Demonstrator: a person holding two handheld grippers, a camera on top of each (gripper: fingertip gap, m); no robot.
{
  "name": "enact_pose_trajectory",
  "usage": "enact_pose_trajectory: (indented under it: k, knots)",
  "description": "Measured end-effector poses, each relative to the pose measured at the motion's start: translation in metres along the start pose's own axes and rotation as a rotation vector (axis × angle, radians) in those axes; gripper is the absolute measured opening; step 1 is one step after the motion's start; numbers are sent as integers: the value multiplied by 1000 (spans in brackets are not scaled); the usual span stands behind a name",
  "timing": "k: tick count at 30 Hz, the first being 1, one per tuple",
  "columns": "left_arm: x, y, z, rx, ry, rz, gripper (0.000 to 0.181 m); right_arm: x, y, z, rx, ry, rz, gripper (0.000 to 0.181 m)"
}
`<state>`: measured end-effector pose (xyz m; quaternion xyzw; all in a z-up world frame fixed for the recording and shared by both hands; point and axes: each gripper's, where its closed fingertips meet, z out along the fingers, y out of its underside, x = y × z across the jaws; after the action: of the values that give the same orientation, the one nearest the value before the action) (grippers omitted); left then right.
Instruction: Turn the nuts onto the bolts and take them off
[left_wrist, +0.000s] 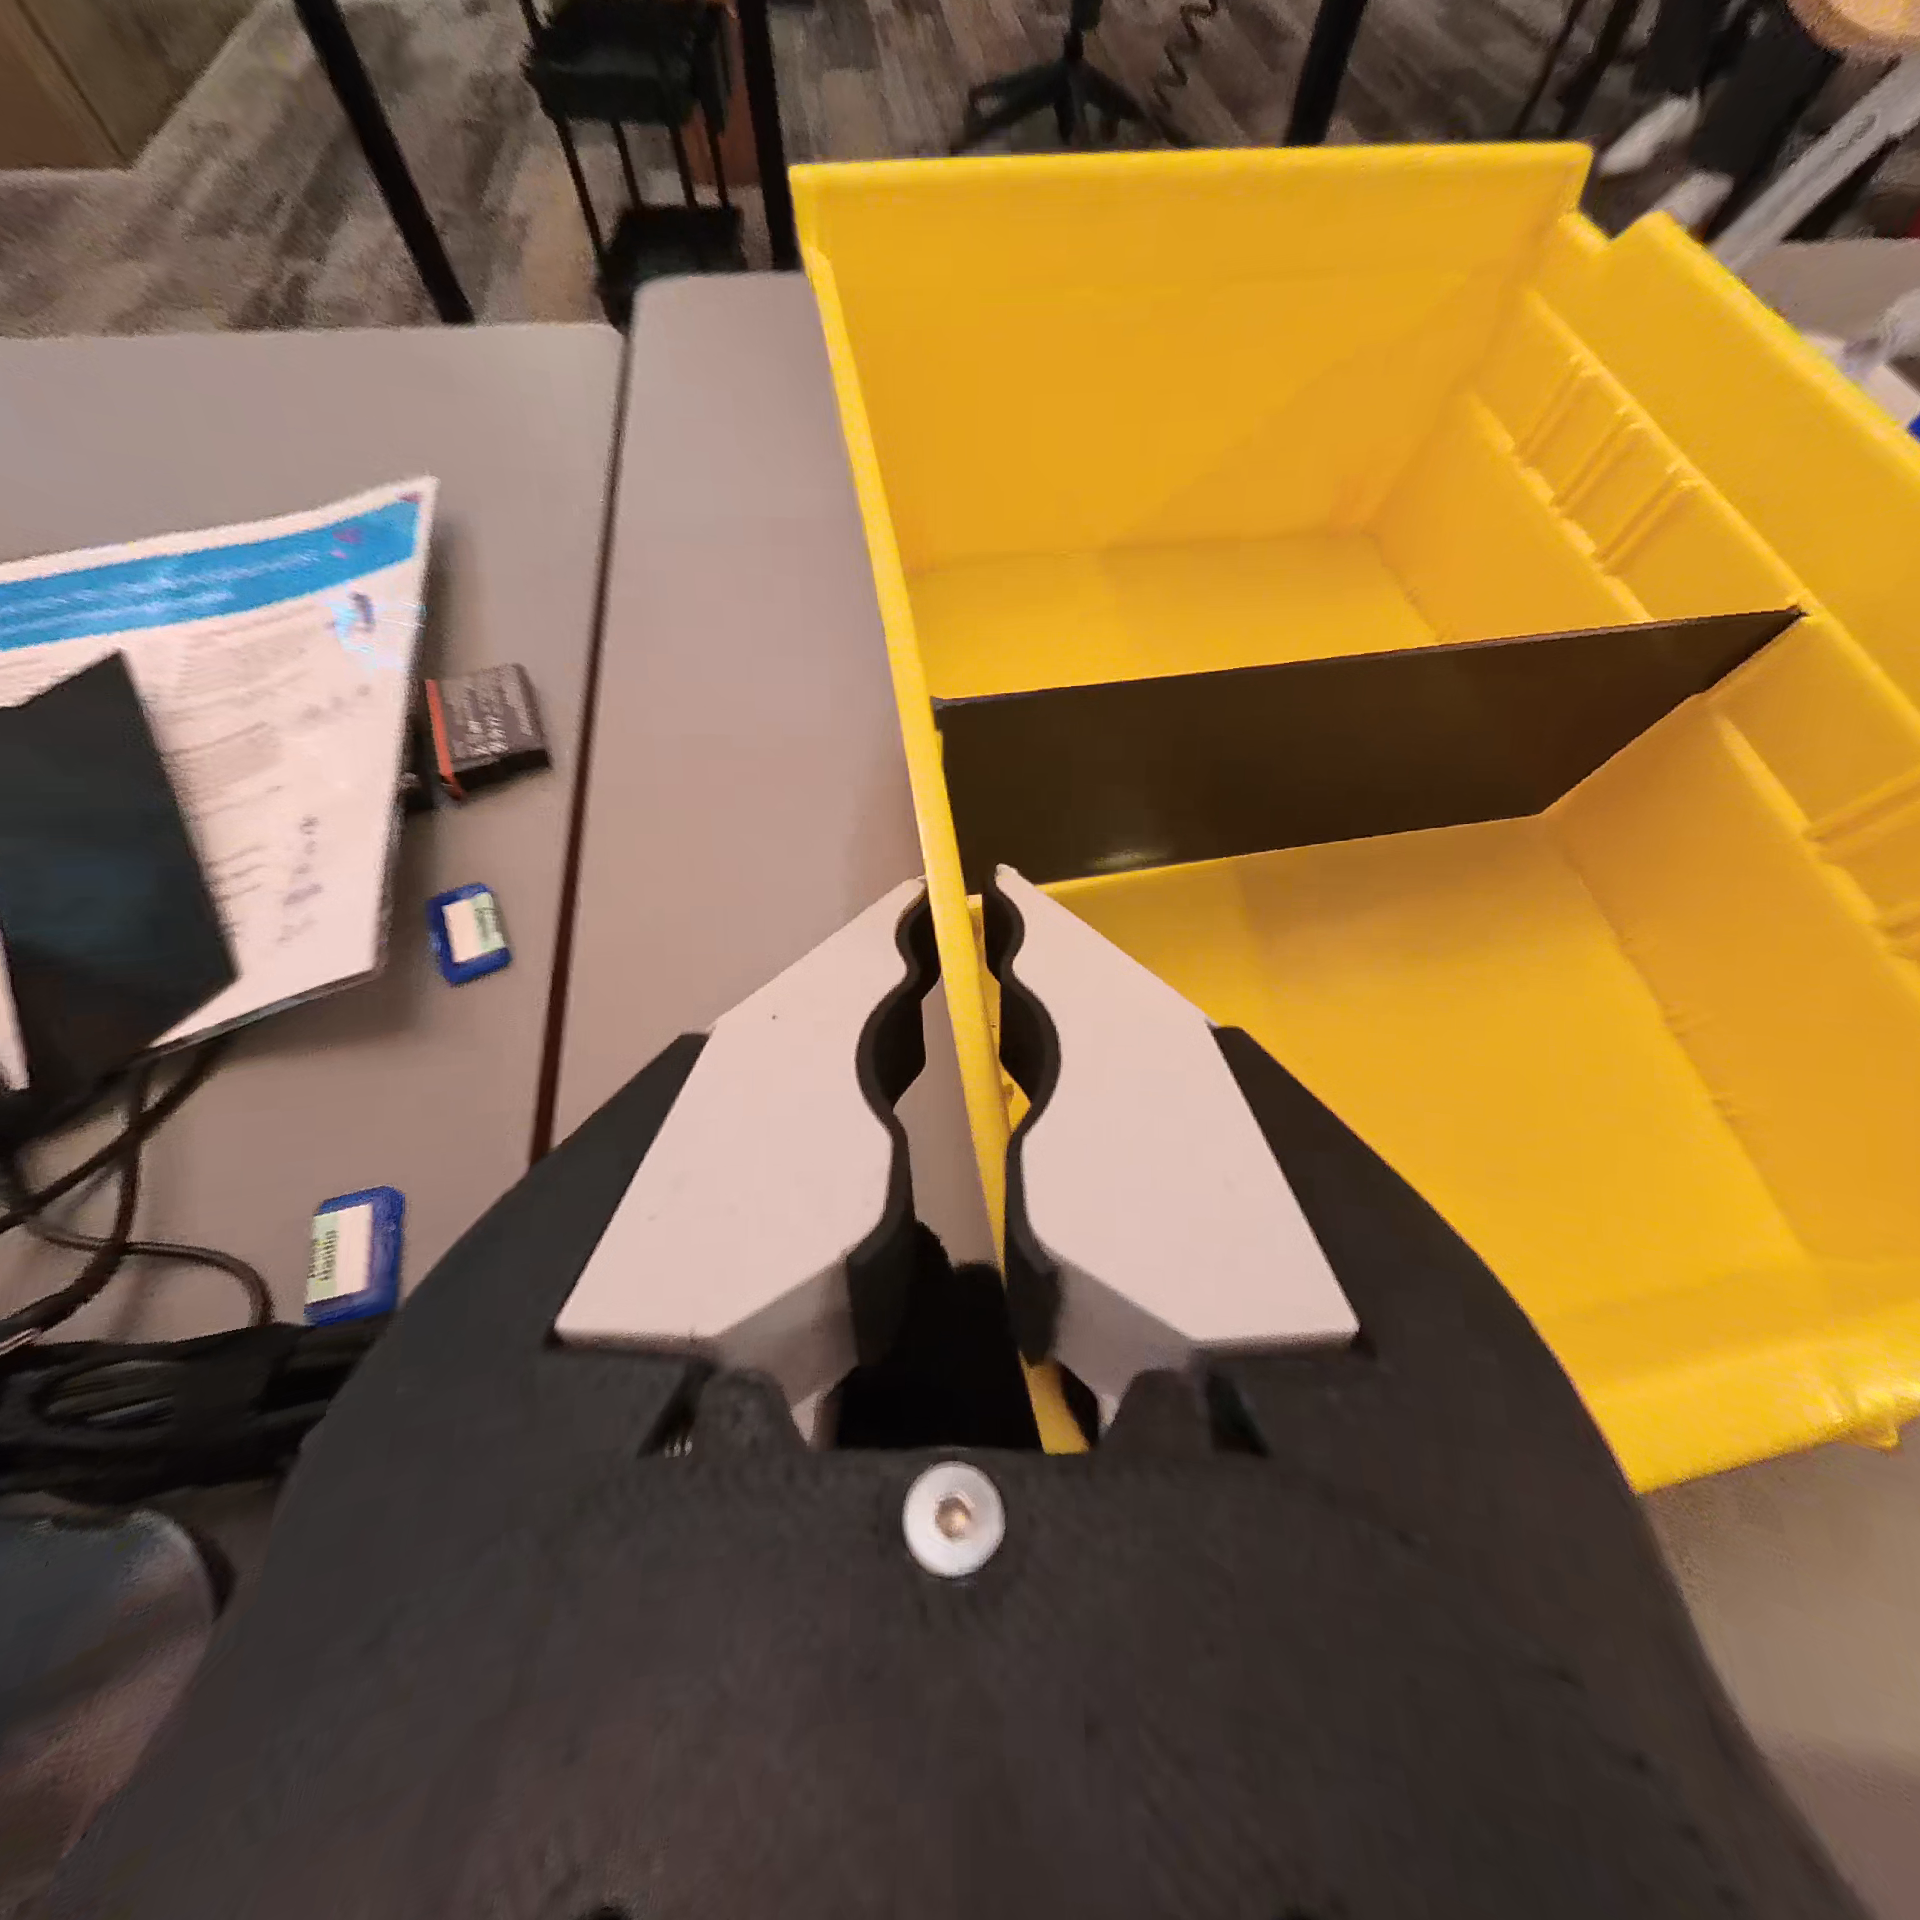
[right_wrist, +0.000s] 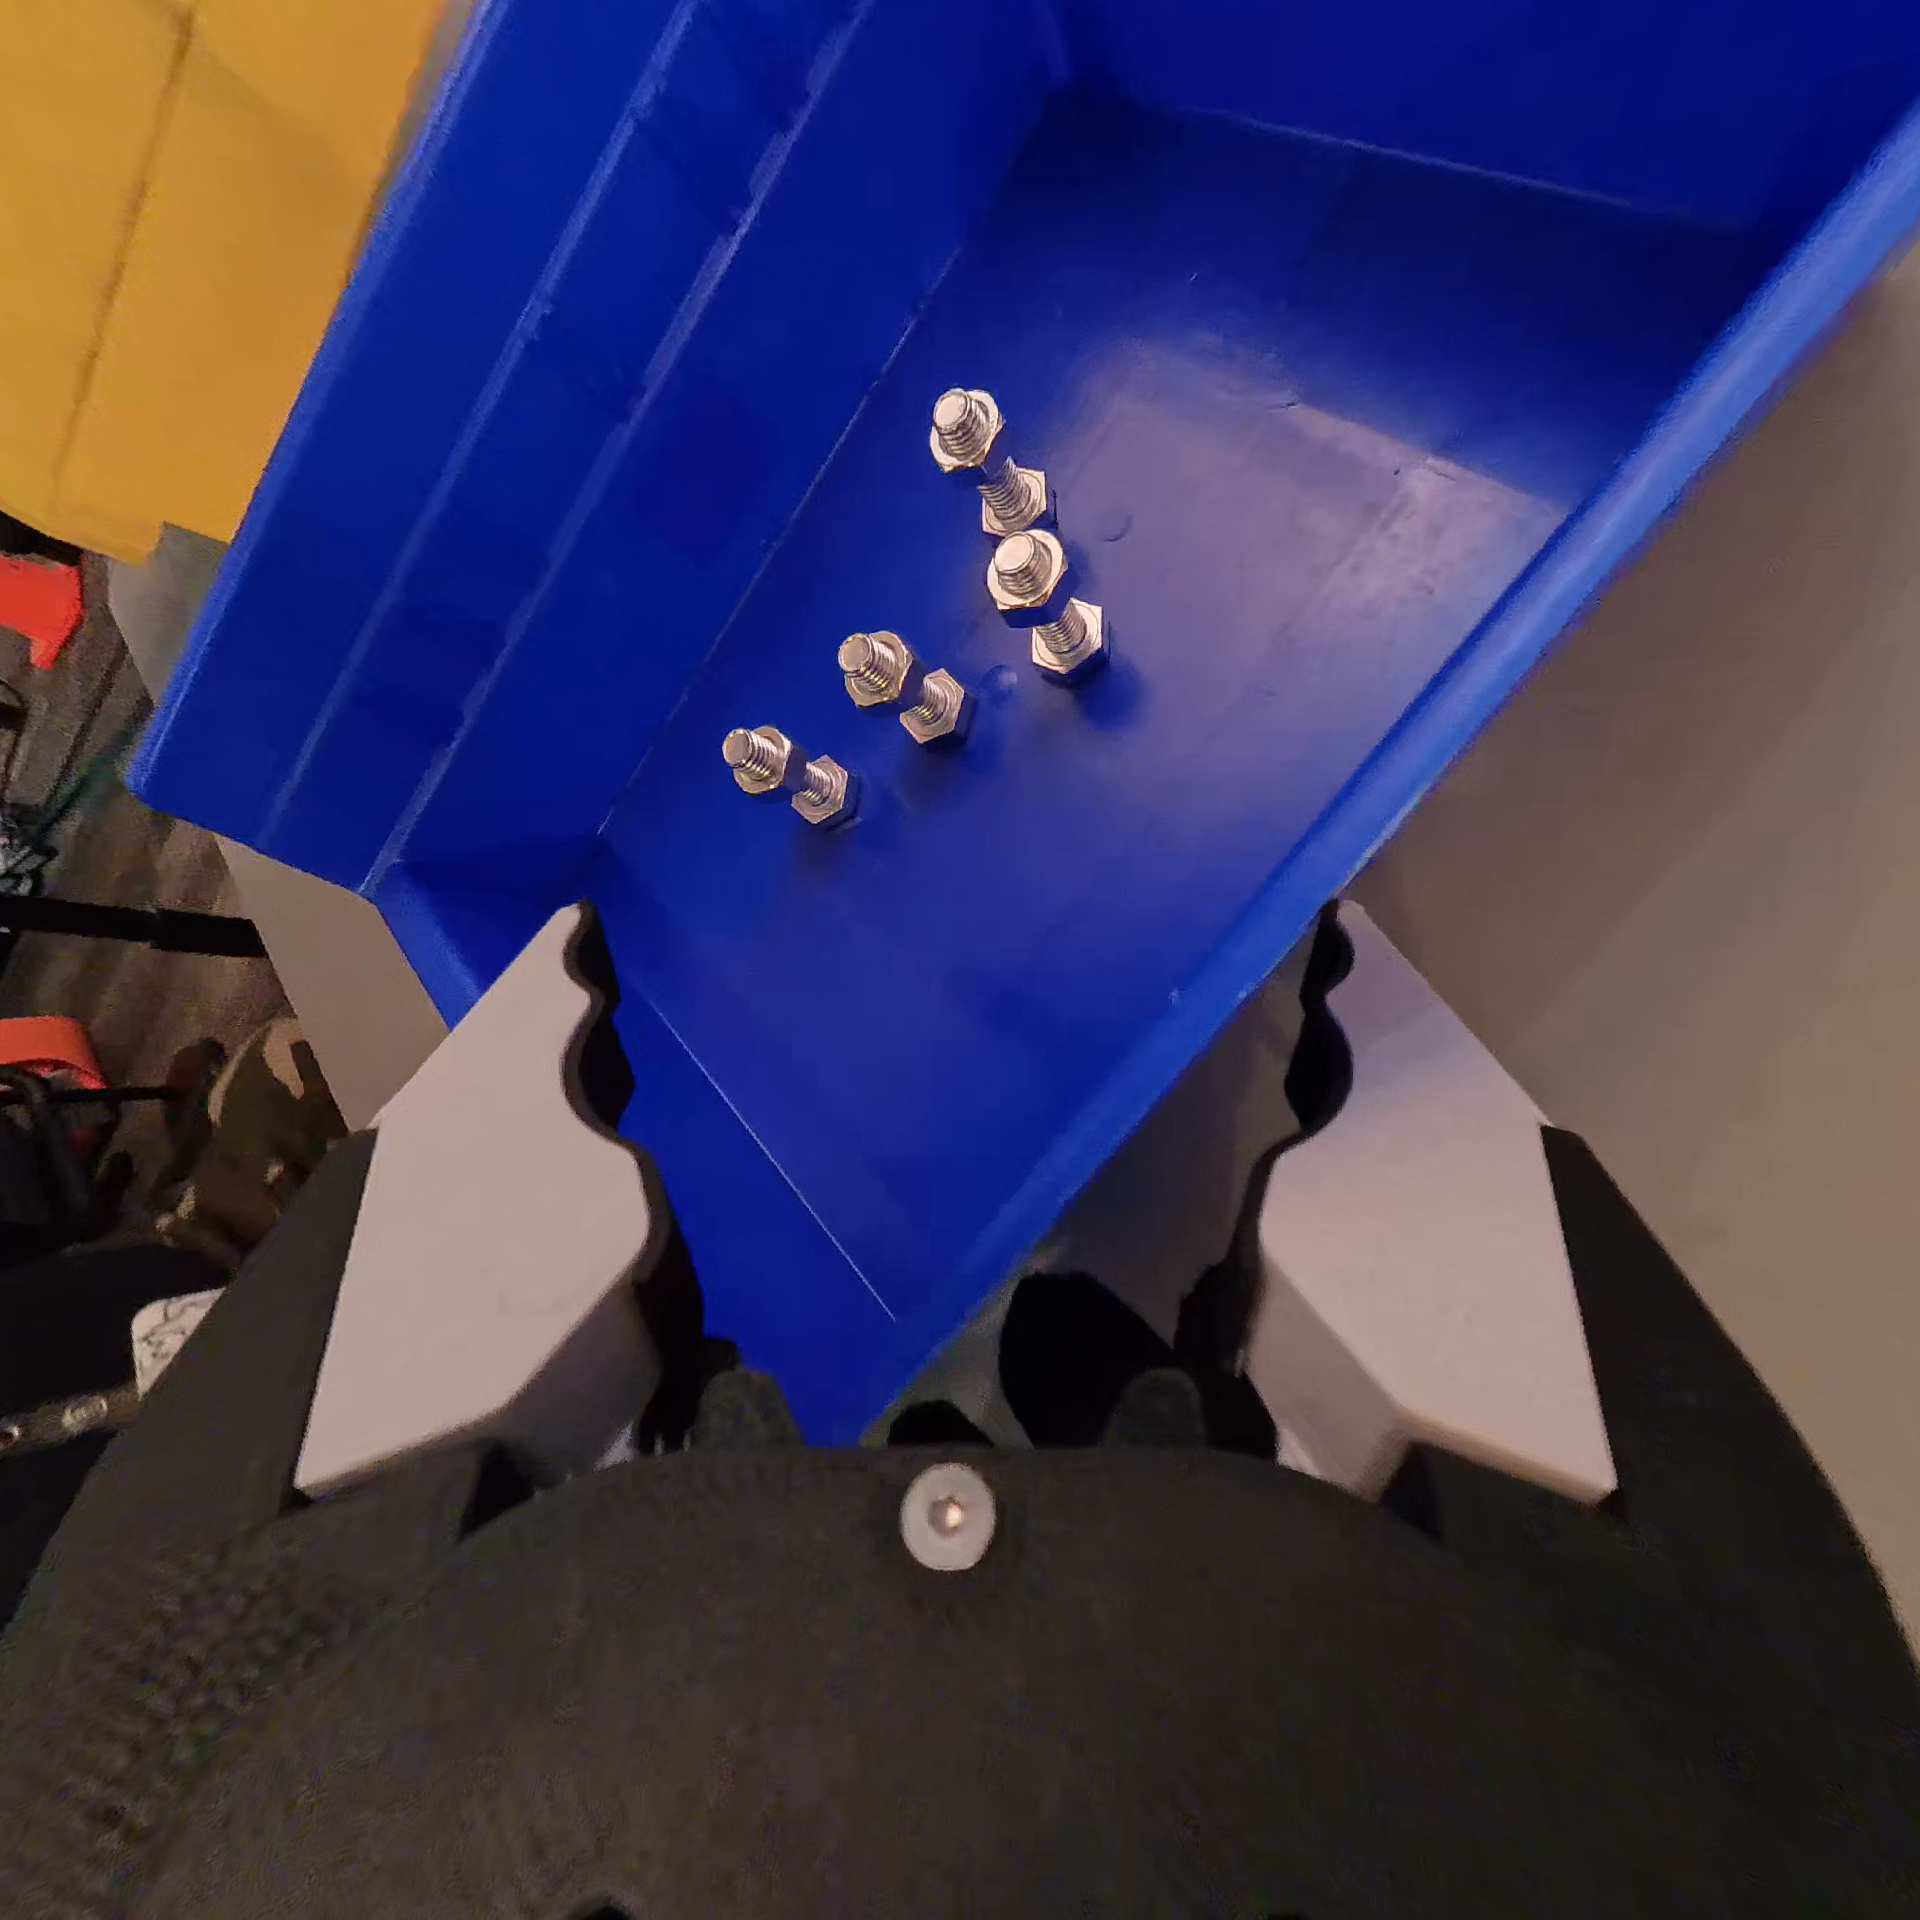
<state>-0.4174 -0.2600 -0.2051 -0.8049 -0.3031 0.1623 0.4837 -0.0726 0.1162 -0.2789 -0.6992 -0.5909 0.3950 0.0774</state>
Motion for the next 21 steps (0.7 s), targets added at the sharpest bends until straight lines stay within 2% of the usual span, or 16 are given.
enact_pose_trajectory:
  k: [12,21]
  knots:
    - [-35,-49,-53,197,-52,-88,4,-78,-43,78,66,-98,18,141]
    - [-51,-70,-82,296,-84,-125,3,-142,-77,141,106,-212,36,147]
